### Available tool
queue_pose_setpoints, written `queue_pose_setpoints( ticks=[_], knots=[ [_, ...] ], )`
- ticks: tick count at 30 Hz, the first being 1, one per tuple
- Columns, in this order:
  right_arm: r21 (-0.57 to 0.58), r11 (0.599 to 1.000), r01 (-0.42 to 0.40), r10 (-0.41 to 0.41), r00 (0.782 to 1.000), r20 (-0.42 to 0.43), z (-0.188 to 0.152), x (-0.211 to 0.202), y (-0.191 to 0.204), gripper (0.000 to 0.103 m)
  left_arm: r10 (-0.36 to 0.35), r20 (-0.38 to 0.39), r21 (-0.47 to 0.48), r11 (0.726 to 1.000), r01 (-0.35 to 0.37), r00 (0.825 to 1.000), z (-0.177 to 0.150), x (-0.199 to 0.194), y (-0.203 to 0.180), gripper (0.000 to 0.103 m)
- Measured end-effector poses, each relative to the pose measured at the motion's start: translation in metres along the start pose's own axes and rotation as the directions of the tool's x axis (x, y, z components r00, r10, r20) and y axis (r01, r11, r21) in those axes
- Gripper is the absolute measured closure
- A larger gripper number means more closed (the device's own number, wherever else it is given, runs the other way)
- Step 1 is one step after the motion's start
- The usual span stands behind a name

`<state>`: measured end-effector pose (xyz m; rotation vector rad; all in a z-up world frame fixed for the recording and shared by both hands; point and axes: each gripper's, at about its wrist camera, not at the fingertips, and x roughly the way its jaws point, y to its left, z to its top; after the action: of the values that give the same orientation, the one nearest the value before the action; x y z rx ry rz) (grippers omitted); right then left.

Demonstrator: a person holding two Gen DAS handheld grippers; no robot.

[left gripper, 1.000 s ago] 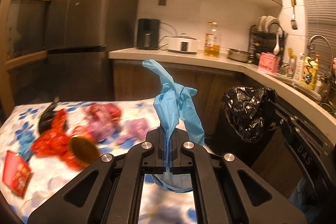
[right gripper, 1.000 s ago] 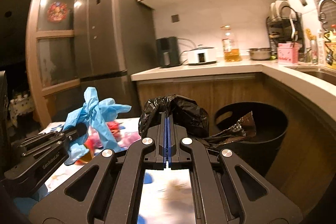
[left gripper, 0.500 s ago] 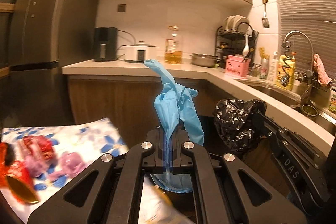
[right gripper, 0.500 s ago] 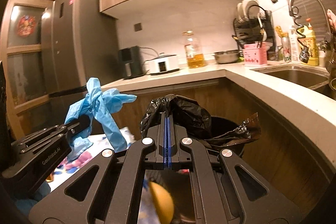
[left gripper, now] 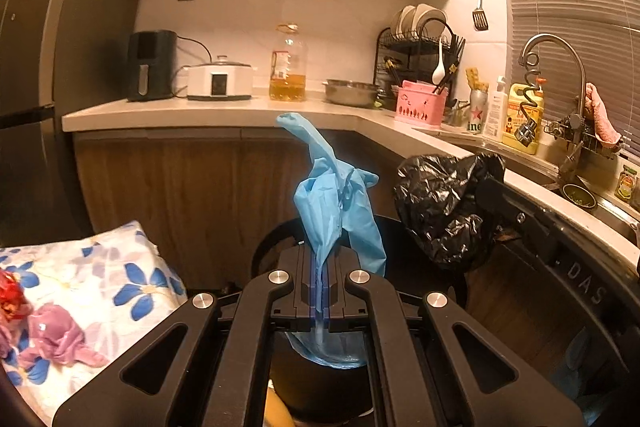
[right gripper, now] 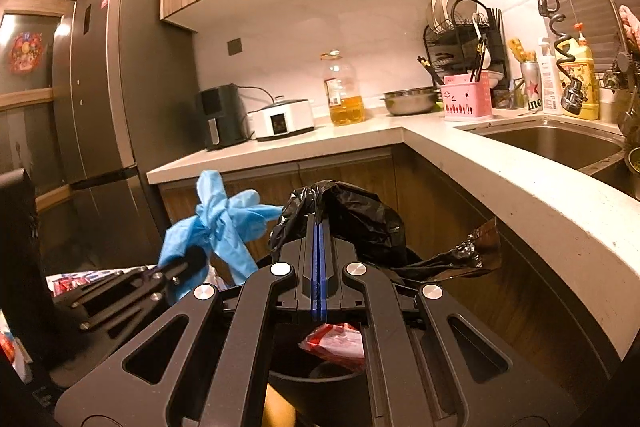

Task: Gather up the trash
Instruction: 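Carry the glove and black bag over the bin and open both grippers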

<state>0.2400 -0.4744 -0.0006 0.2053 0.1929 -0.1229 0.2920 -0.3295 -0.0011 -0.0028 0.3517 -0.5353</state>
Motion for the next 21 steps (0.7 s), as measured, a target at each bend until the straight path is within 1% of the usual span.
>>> queue_pose_setpoints(
  ticks=[4, 6, 8, 10, 12, 13, 14, 15, 16, 18, 19, 20, 21],
  knots=[
    [0.002, 1.0, -0.002, 0.002, 1.0, -0.01, 0.0, 0.011, -0.002, 0.102, -0.003, -0.017, -0.006, 1.0, 0.003, 1.0, -0.004, 0.011, 0.004, 0.101],
    [0.008, 1.0, 0.0, 0.0, 1.0, -0.023, -0.002, 0.017, -0.005, 0.102, -0.012, -0.031, -0.015, 1.0, 0.011, 0.999, -0.005, 0.016, 0.006, 0.097],
    [0.017, 1.0, 0.003, -0.003, 0.999, -0.037, -0.003, 0.021, -0.007, 0.101, -0.011, -0.039, -0.013, 1.0, 0.01, 0.999, -0.007, 0.019, 0.007, 0.081],
    [0.024, 1.0, 0.01, -0.009, 0.999, -0.051, -0.005, 0.026, -0.009, 0.1, -0.003, -0.042, -0.008, 1.0, 0.003, 0.999, -0.009, 0.021, 0.008, 0.071],
    [0.026, 1.0, 0.017, -0.015, 0.998, -0.061, -0.007, 0.028, -0.01, 0.098, 0.004, -0.048, -0.007, 1.0, -0.004, 0.999, -0.012, 0.022, 0.01, 0.066],
    [0.029, 0.999, 0.018, -0.016, 0.998, -0.066, -0.008, 0.03, -0.011, 0.097, 0.014, -0.05, -0.01, 1.0, -0.015, 0.999, -0.013, 0.021, 0.012, 0.062],
    [0.031, 0.999, 0.02, -0.018, 0.997, -0.074, -0.009, 0.031, -0.012, 0.092, 0.018, -0.05, -0.014, 1.0, -0.019, 0.999, -0.014, 0.021, 0.014, 0.057],
    [0.033, 0.999, 0.021, -0.019, 0.997, -0.078, -0.01, 0.031, -0.012, 0.084, 0.022, -0.051, -0.027, 0.999, -0.024, 0.998, -0.015, 0.019, 0.018, 0.055],
    [0.036, 0.999, 0.025, -0.022, 0.996, -0.082, -0.011, 0.032, -0.013, 0.08, 0.028, -0.053, -0.033, 0.999, -0.03, 0.998, -0.016, 0.018, 0.019, 0.051],
    [0.04, 0.999, 0.028, -0.025, 0.996, -0.087, -0.013, 0.031, -0.013, 0.072, 0.036, -0.056, -0.05, 0.998, -0.039, 0.998, -0.017, 0.015, 0.024, 0.048],
    [0.042, 0.999, 0.03, -0.026, 0.996, -0.088, -0.014, 0.03, -0.014, 0.07, 0.047, -0.054, -0.053, 0.997, -0.05, 0.997, -0.017, 0.011, 0.027, 0.043],
    [0.045, 0.999, 0.032, -0.028, 0.996, -0.088, -0.014, 0.028, -0.014, 0.066, 0.056, -0.051, -0.054, 0.997, -0.059, 0.997, -0.018, 0.008, 0.028, 0.038],
    [0.046, 0.998, 0.034, -0.03, 0.996, -0.086, -0.014, 0.026, -0.014, 0.061, 0.073, -0.046, -0.052, 0.996, -0.075, 0.996, -0.018, 0.004, 0.03, 0.036]
  ],
)
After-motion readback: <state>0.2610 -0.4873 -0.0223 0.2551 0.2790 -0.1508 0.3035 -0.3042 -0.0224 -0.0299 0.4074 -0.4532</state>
